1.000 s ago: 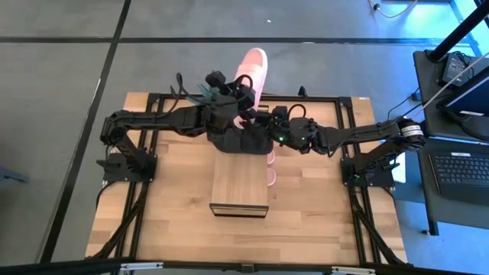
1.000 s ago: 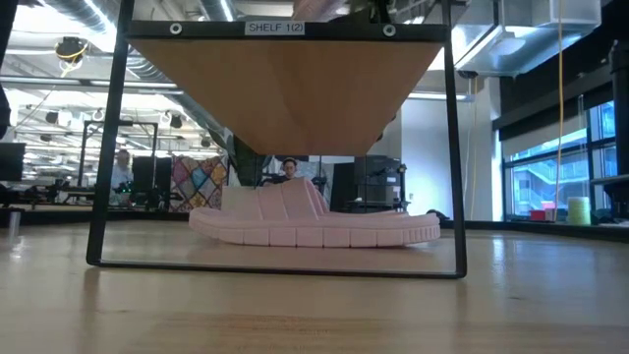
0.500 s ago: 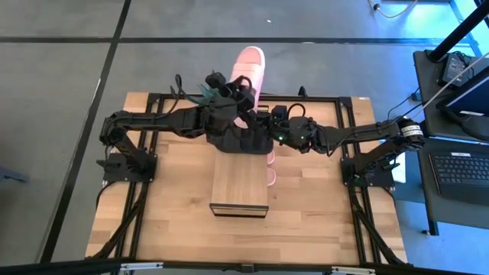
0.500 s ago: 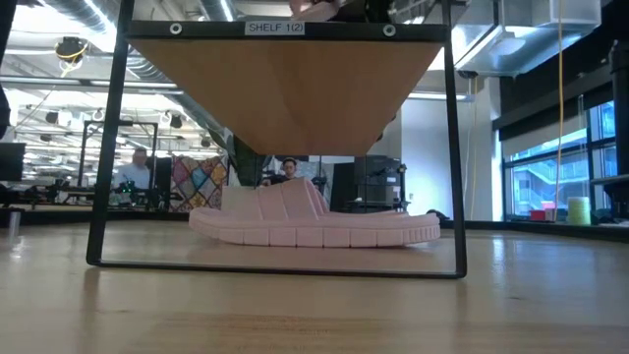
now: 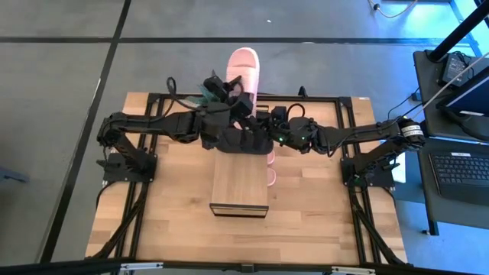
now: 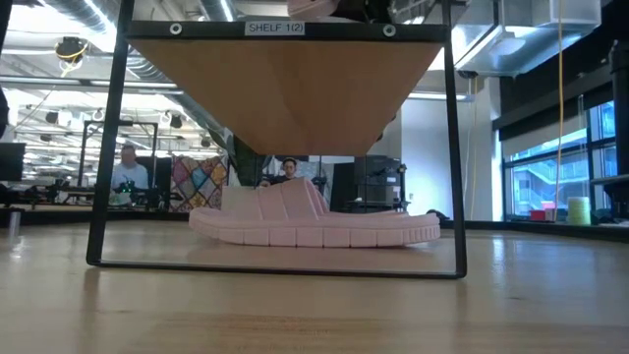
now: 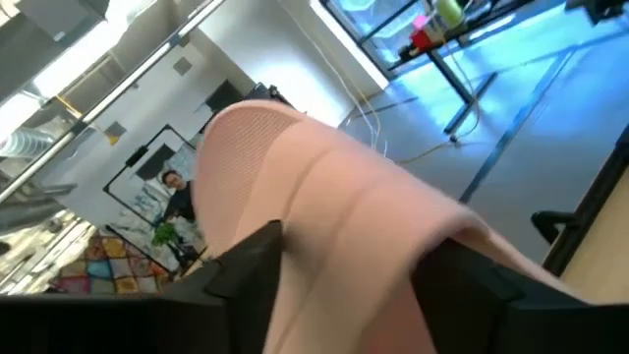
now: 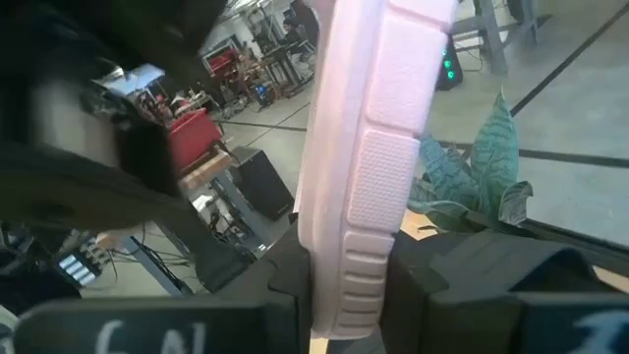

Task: Pick and place slides into the shelf
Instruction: Put the pink slide under the shelf

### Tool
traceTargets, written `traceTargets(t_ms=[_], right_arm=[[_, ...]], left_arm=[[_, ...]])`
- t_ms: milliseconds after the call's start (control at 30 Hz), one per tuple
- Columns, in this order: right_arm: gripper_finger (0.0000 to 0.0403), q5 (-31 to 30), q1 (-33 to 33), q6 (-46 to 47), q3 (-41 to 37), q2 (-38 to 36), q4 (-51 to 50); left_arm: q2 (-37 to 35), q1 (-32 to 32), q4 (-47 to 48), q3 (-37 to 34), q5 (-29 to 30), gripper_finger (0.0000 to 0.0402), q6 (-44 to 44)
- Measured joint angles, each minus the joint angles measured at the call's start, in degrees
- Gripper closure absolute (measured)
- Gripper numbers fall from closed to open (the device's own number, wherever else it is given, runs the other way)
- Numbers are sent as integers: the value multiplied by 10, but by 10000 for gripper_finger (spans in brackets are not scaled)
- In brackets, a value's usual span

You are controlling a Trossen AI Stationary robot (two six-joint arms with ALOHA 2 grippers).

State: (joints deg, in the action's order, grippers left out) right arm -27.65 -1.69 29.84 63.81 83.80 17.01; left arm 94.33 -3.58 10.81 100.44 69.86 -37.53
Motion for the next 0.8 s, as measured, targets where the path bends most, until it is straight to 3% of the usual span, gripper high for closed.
traceTargets(t_ms=[133,267,533,600,733,800], right_arm=[[326,2,0,-14,0,-10,-3],[326,-9,0,-33,0,-25,1],[326,-11,4,-48,0,-76,-54],[326,-7,4,-46,0,-98,-110],[326,48,4,2,0,-160,-232],[326,92,4,29,0,-194,-290]], left_arm=[[-4,-26,4,3,29,167,7],[-13,-63,25,3,44,160,34],[-34,-131,178,3,34,160,203],[-51,-139,250,3,-12,160,292],[-96,-127,438,3,-201,159,515],[-114,-122,483,-6,-221,159,568]])
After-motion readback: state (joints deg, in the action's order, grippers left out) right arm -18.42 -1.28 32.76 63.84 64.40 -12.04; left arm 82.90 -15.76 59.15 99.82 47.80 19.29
